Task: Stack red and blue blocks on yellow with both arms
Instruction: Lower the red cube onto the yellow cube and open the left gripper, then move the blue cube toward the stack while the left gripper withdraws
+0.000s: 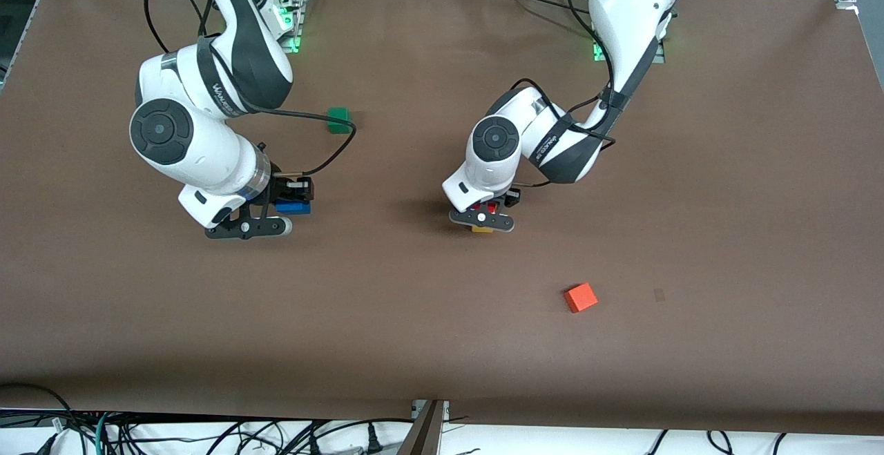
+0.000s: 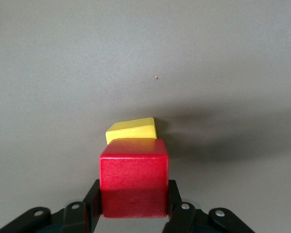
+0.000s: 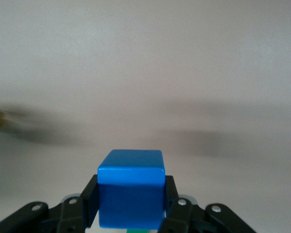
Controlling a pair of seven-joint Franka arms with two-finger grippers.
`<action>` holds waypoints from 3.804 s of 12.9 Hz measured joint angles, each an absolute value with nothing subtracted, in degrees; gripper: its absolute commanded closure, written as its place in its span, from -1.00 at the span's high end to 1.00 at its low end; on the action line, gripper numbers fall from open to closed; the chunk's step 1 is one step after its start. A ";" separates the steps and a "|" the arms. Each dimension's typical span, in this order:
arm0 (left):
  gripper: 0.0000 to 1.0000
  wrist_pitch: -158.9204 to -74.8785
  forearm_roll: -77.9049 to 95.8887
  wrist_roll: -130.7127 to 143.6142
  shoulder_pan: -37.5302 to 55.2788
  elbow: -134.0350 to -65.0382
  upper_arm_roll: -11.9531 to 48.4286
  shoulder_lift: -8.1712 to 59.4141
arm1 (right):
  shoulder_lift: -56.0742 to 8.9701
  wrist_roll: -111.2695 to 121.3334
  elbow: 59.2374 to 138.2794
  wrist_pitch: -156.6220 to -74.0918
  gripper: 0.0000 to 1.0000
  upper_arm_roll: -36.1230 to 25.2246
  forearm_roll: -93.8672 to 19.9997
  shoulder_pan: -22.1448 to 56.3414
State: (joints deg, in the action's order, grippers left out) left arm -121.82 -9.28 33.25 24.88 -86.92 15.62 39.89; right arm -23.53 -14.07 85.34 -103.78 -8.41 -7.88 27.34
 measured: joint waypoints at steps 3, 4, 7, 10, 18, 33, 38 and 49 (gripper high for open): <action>-1.00 -123.56 -9.28 33.96 24.98 -86.91 15.58 40.60 | -23.53 -14.09 85.34 -103.78 -0.15 -8.41 -7.88 27.35; -1.00 -123.63 -9.28 34.33 25.10 -86.91 15.58 40.61 | -23.53 -14.09 85.34 -103.78 -0.15 -8.41 -7.88 27.35; -1.00 -123.68 -9.28 34.59 25.24 -86.91 15.54 40.61 | -23.53 -14.09 85.34 -103.78 -0.15 -8.37 -7.88 27.39; -1.00 -123.69 -9.28 34.60 25.20 -86.79 15.04 40.61 | -23.53 -14.09 85.34 -103.80 -0.15 -8.34 -8.10 27.42; -1.00 -123.69 -9.28 34.60 25.04 -86.75 14.76 40.61 | -23.53 -14.14 85.33 -103.80 -0.13 -8.32 -8.16 27.50; 1.00 -123.57 -9.28 34.63 25.04 -86.80 14.75 40.55 | -24.02 -18.26 84.01 -103.94 -0.13 -7.95 -8.18 28.51; 1.00 -118.90 -9.28 35.24 24.62 -84.73 14.59 39.48 | -24.86 -19.18 82.46 -103.97 -0.13 -7.92 -8.24 28.83; 1.00 -104.79 -9.32 29.89 4.66 -69.66 13.82 36.82 | -36.90 -45.33 65.35 -107.19 -0.13 -7.30 -8.87 39.88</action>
